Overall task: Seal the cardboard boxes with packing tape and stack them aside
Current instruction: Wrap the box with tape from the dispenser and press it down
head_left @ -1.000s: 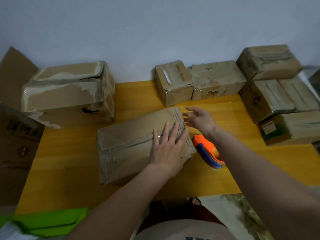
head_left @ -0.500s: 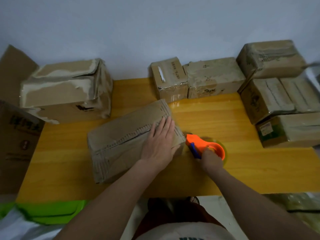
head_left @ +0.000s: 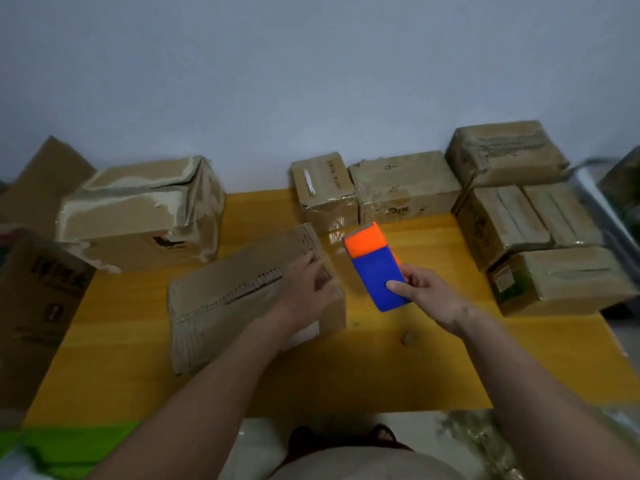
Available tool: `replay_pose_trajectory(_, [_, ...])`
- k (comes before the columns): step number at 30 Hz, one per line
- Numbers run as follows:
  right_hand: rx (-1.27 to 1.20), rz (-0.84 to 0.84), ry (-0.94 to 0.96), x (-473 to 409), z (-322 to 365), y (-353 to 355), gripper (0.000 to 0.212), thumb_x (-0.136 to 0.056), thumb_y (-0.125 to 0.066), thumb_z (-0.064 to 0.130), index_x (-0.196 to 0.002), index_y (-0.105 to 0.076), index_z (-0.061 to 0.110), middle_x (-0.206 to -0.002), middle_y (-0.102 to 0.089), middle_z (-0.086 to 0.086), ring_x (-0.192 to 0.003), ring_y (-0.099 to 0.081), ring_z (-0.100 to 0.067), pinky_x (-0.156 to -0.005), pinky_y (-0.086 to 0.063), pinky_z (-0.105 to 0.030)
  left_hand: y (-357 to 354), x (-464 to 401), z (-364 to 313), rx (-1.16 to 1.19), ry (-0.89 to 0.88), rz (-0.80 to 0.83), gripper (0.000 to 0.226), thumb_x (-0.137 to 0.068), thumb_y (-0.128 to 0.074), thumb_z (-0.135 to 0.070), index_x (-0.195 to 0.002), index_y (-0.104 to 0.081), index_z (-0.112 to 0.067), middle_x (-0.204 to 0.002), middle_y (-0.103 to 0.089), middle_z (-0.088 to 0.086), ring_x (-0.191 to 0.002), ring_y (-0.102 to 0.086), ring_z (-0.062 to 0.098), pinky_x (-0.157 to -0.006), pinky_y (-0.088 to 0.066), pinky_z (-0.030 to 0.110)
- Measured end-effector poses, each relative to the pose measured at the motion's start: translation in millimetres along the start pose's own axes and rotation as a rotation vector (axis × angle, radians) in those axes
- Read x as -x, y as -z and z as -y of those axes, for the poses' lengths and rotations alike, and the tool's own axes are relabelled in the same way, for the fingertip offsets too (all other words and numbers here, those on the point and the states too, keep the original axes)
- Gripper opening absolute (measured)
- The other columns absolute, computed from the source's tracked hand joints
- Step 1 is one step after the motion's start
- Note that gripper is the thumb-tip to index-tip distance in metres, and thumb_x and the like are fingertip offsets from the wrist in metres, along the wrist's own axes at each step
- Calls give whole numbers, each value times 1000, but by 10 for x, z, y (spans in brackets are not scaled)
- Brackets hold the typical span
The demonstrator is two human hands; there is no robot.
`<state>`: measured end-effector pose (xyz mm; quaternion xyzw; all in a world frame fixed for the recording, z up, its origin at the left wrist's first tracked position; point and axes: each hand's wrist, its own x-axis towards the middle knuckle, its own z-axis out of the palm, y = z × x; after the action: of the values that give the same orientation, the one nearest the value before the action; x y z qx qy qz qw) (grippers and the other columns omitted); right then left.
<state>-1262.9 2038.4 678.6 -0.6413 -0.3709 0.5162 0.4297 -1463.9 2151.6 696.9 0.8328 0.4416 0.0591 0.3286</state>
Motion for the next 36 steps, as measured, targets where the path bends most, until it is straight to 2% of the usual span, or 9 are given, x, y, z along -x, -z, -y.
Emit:
replay_pose_trajectory(3, [-34, 112, 46, 38, 113, 80, 23, -94, -53, 5, -116, -60, 2, -107, -70, -8, -90, -67, -11, -73, -51, -18, 218, -218, -142, 289, 112, -218, 30, -98, -48, -11, -125, -59, -5, -127, -59, 12, -120, -53, 29, -103, -43, 48])
replay_pose_trajectory(6, [-51, 192, 74, 59, 170, 129, 26, -93, -52, 3, -117, -60, 4, -106, -71, -6, -93, -68, -12, -75, -51, -18, 407, -275, -371, 472, 201, -100, 33, -103, -40, -14, -131, -57, -8, -135, -56, 7, -127, -49, 22, -108, -38, 37])
replay_pose_trajectory(12, [-50, 274, 58, 93, 222, 181, 26, -91, -55, 4, -116, -61, 4, -107, -71, -9, -96, -68, -18, -78, -52, -22, 560, -247, -477, 751, 149, 129, 32, -103, -39, -16, -99, -70, -14, -99, -72, -1, -92, -66, 11, -82, -49, 22])
replay_pose_trajectory(14, [-52, 273, 45, 83, 254, 197, 26, -90, -56, 5, -116, -62, 3, -108, -71, -10, -97, -68, -19, -78, -52, -22, 600, -268, -487, 768, 141, 155, 30, -102, -42, -16, -97, -71, -13, -95, -73, 0, -88, -67, 10, -79, -51, 23])
replay_pose_trajectory(18, [-90, 263, 16, 33, 342, 199, 28, -84, -66, 15, -110, -66, 3, -106, -71, -13, -93, -68, -22, -78, -54, -26, 644, -391, -505, 860, 209, 184, 31, -102, -42, -18, -96, -71, -9, -97, -71, 7, -96, -63, 21, -97, -48, 38])
replay_pose_trajectory(22, [-159, 275, -5, -16, 454, 204, 30, -75, -78, 26, -99, -70, 10, -96, -73, -10, -81, -69, -18, -69, -56, -25, 687, -544, -506, 1036, 341, 242, 31, -102, -40, -19, -99, -67, -4, -96, -69, 12, -89, -65, 22, -79, -55, 33])
replay_pose_trajectory(25, [-152, 308, 15, -55, 501, 241, 54, -68, -80, 31, -112, -64, 4, -110, -68, -18, -97, -67, -26, -79, -56, -31, 727, -597, -499, 1152, 385, 326, 26, -100, -45, -20, -100, -66, -4, -91, -72, 9, -87, -68, 22, -74, -57, 34])
replay_pose_trajectory(30, [-143, 331, 0, -135, 532, 265, 61, -66, -83, 35, -116, -62, 5, -113, -67, -20, -103, -65, -31, -85, -54, -35, 736, -678, -506, 1183, 436, 353, 38, -75, -74, -22, -109, -67, -5, -105, -72, 13, -96, -69, 25, -78, -59, 36])
replay_pose_trajectory(36, [-83, 324, -28, -183, 629, 178, 55, -73, -75, 31, -120, -59, 5, -110, -69, -17, -103, -65, -31, -85, -55, -34, 620, -790, -478, 993, 401, 122, 6, -87, -70, -10, -91, -72, -6, -84, -72, 9, -77, -68, 18, -62, -59, 27])
